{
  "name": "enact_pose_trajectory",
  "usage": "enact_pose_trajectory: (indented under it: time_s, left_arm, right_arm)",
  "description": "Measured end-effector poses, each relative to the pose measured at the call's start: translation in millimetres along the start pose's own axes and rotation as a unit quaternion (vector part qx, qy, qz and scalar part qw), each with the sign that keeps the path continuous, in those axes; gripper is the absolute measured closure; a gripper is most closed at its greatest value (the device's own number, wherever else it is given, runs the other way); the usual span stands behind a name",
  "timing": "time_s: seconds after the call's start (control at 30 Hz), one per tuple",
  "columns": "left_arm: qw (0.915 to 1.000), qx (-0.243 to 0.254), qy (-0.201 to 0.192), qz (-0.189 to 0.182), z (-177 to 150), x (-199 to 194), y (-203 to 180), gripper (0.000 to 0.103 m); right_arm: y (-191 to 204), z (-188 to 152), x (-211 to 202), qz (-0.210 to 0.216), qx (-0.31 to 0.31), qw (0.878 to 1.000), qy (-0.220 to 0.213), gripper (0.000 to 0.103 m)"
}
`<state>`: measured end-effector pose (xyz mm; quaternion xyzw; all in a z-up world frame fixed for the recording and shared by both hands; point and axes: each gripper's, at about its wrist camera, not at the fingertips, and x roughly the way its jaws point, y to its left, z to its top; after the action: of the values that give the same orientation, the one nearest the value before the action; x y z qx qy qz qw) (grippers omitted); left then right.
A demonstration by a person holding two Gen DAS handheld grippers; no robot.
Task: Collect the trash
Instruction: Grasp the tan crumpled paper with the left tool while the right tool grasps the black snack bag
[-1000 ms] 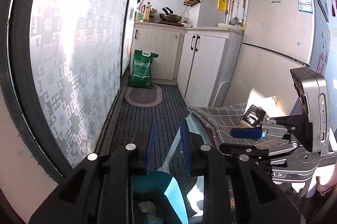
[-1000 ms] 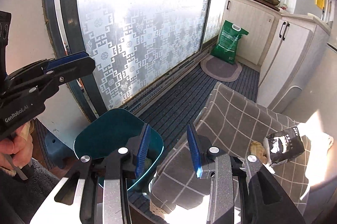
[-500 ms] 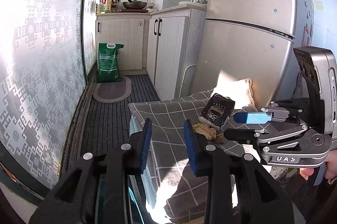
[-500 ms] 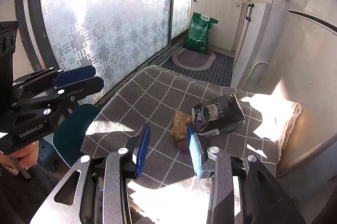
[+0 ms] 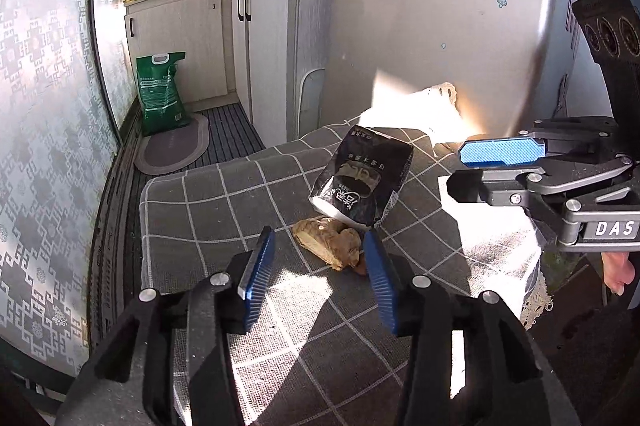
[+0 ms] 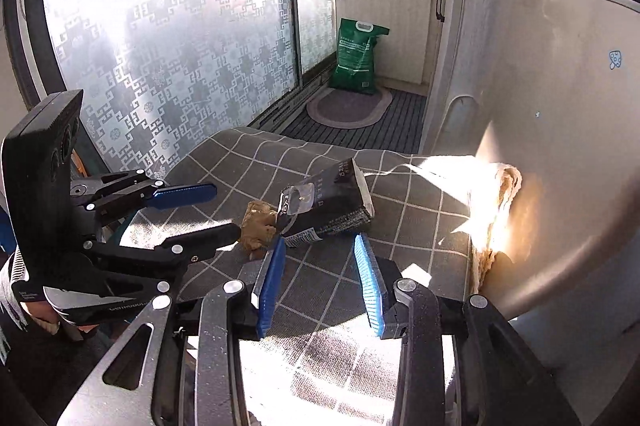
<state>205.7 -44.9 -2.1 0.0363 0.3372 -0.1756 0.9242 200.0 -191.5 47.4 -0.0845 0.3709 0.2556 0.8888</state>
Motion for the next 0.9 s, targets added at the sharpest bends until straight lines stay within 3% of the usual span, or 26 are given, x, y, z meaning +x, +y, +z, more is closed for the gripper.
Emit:
enact_pose_trajectory:
  time_s: [0.4,0.63,0.77,0.9]
  left_arm:
    - [0.9993,-0.002,0.035,0.017,3.7,29.2,-4.5,0.052]
    - [0.9986,-0.001,0.049,0.022,6.3,42.0,-8.8,0.052]
    - [0.9981,-0.007,0.056,0.023,6.6,46.2,-6.6,0.052]
    - [0.9982,-0.013,0.055,0.017,5.9,45.9,-3.6,0.055]
  right_arm:
    - [-23.2,-7.7,0.8,0.015,0.015,1.000,0.002,0.067]
    - [-26.9,-6.2,4.8,0.018,0.018,1.000,0.006,0.061]
    - [-29.3,-3.2,7.1,0.016,0.025,1.000,0.000,0.044]
    - [-27.4,-0.3,11.3,0.010,0.017,1.000,-0.006,0.037]
